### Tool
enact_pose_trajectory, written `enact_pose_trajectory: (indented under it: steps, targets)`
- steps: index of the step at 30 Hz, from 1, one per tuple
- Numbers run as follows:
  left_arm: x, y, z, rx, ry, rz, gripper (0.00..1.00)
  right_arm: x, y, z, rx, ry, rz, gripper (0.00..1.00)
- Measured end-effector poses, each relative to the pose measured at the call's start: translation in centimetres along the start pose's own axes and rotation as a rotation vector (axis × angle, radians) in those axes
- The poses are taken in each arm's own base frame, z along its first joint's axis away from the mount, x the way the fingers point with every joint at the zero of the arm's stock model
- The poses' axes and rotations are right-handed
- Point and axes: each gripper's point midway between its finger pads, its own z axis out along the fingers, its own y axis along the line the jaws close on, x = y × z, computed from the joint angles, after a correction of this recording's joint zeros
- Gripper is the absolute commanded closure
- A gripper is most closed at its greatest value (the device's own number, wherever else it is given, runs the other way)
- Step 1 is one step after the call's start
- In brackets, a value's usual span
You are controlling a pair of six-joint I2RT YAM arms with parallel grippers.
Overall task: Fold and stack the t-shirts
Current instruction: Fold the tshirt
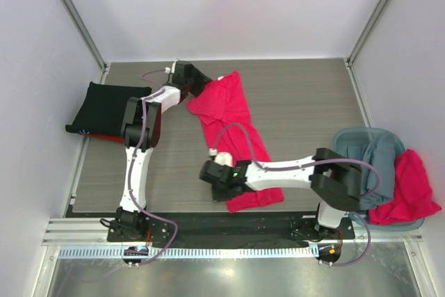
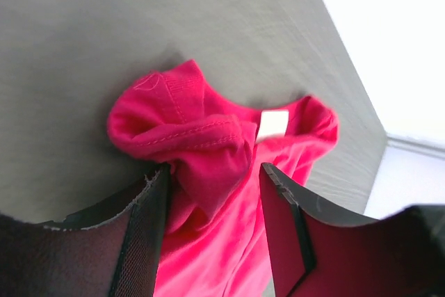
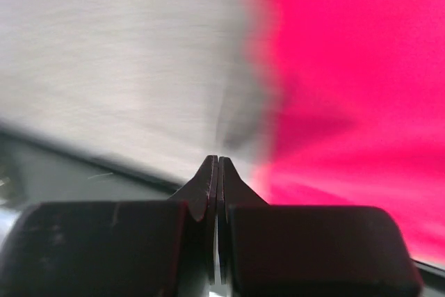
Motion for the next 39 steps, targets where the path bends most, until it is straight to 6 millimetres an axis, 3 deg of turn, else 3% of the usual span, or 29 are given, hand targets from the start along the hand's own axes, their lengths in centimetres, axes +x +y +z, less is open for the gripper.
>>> enact_pose_trajectory:
  steps: [3, 5, 8, 11, 12, 13, 15, 17, 19, 23, 24, 25, 26, 29, 33, 36, 39]
  targets:
    - [0.9, -2.2, 2.2, 0.06, 0.024, 0.025, 0.46, 0.5, 5.6, 0.3, -0.131, 0.024, -0.079, 0.99]
    - [1.8, -3.5, 3.4, 0.098, 0.04, 0.038, 0.47, 0.5, 8.2, -0.2, -0.214, 0.035, -0.124, 0.99]
    - [2.7, -5.0, 4.7, 0.146, 0.063, 0.051, 0.47, -1.0, 10.0, -1.5, -0.29, 0.012, -0.16, 0.99]
    - [3.3, -5.6, 5.0, 0.168, 0.078, 0.065, 0.43, -5.1, 9.5, -3.3, -0.341, -0.043, -0.131, 0.99]
    - [3.3, -5.6, 5.0, 0.171, 0.08, 0.073, 0.39, -7.4, 8.7, -4.0, -0.356, -0.076, -0.1, 0.98]
    - [3.2, -5.7, 4.9, 0.177, 0.078, 0.081, 0.38, -8.4, 8.3, -4.3, -0.36, -0.09, -0.086, 0.97]
    - [2.8, -5.8, 4.8, 0.186, 0.071, 0.105, 0.38, -15.0, 4.2, -5.9, -0.349, -0.216, 0.007, 0.95]
    - [2.2, -5.5, 4.7, 0.179, 0.06, 0.131, 0.36, -19.3, 0.6, -7.0, -0.314, -0.312, 0.055, 0.91]
    - [1.2, -5.0, 4.3, 0.163, 0.042, 0.147, 0.29, -23.1, -3.1, -8.0, -0.258, -0.414, 0.069, 0.8]
    - [-0.9, -3.1, 1.7, 0.107, 0.001, 0.149, 0.15, -26.5, -7.1, -8.4, -0.163, -0.513, 0.006, 0.74]
    - [-1.6, -2.8, 0.8, 0.093, -0.013, 0.151, 0.14, -27.0, -7.7, -8.1, -0.15, -0.511, 0.0, 0.49]
    - [-2.2, -2.5, 0.0, 0.076, -0.029, 0.157, 0.13, -27.8, -8.3, -7.9, -0.151, -0.508, 0.011, 0.33]
    - [-2.9, -2.5, -1.1, 0.068, -0.049, 0.164, 0.12, -28.6, -9.0, -7.5, -0.164, -0.504, 0.023, 0.29]
    - [-4.7, -2.6, -5.1, 0.045, -0.11, 0.182, 0.12, -31.6, -13.6, -6.3, -0.204, -0.52, 0.134, 0.35]
    - [-4.9, -4.2, -10.8, 0.081, -0.139, 0.213, 0.18, -34.9, -20.4, -4.1, -0.216, -0.527, 0.304, 0.39]
    - [-3.7, -4.3, -14.5, 0.117, -0.138, 0.236, 0.18, -37.2, -21.7, -1.9, -0.269, -0.504, 0.352, 0.4]
    - [-1.3, -1.9, -17.9, 0.124, -0.125, 0.238, 0.17, -39.2, -21.6, 0.6, -0.323, -0.478, 0.365, 0.4]
